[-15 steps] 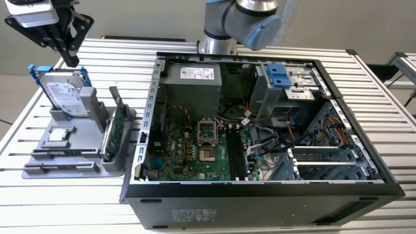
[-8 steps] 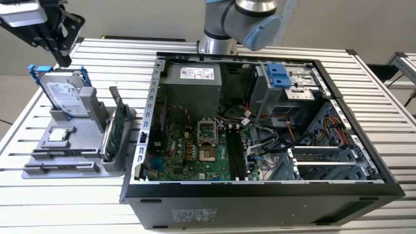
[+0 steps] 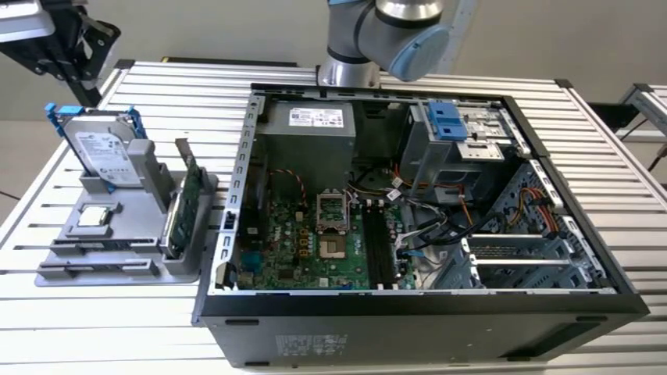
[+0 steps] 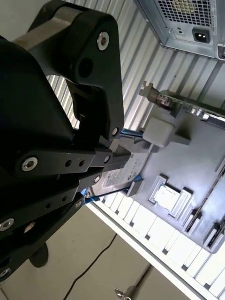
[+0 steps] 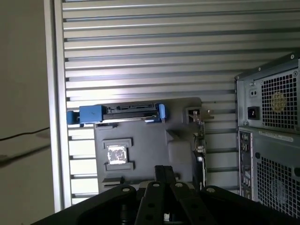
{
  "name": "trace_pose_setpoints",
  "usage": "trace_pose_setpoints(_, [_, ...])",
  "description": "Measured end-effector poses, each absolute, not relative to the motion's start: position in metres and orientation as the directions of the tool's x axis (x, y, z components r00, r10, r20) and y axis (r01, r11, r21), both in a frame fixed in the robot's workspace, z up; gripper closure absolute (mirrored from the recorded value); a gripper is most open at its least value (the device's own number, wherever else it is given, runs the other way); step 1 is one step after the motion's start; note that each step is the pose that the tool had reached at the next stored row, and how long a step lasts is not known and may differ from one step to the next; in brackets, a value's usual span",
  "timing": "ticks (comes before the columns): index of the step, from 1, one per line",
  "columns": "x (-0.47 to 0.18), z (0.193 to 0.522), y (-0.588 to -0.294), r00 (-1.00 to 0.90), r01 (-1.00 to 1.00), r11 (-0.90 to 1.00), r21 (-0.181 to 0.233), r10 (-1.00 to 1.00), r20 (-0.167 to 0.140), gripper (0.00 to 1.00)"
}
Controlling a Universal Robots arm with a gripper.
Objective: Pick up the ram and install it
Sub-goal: 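Reach for the ram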
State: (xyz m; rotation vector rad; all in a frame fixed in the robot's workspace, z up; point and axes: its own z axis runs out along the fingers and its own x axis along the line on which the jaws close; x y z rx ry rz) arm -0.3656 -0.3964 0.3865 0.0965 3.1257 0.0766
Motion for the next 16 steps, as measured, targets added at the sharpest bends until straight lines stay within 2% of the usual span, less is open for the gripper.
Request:
trace_pose_setpoints(8, [-0.367, 0.387, -0.398, -0.998, 0.061, 0.997, 0.049, 0.062, -0.012, 1.0])
trace_pose_setpoints(16, [-0.367, 0.386, -0.413, -0.998, 0.061, 0.997, 0.049, 0.062, -0.012, 1.0])
